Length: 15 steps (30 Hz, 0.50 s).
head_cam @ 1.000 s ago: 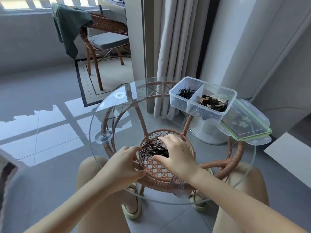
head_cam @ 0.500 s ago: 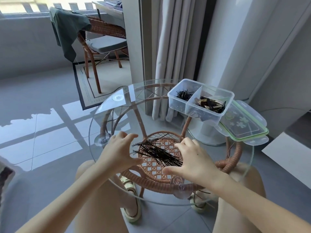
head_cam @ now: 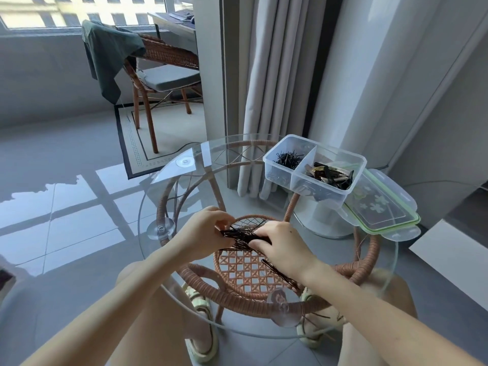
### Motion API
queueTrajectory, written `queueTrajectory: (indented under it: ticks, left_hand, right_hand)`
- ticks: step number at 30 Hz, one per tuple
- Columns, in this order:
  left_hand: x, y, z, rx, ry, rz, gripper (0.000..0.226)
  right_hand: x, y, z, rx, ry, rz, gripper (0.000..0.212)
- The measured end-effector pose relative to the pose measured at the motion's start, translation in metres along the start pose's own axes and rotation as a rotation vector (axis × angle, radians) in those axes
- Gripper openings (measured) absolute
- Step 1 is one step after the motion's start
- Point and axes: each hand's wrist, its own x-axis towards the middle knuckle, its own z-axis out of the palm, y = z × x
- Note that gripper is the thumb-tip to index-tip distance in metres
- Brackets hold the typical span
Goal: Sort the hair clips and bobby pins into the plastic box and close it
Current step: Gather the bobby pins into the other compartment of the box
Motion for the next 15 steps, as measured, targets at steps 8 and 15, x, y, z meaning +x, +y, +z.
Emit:
queueTrajectory:
  ticks: [8,15]
  left_hand:
    - [0.004,-0.009,-0.001,0.072,-0.07,0.013,0.06]
    - [0.018,-0.001,-0.001,0.226,-0.242,0.162,0.065]
  right_hand:
    - [0.007,0.012,-0.034,0.345,-0.051,0.213,0.02]
    - [0.041,0.01,-0.082,0.846,0.088,0.411,0.008]
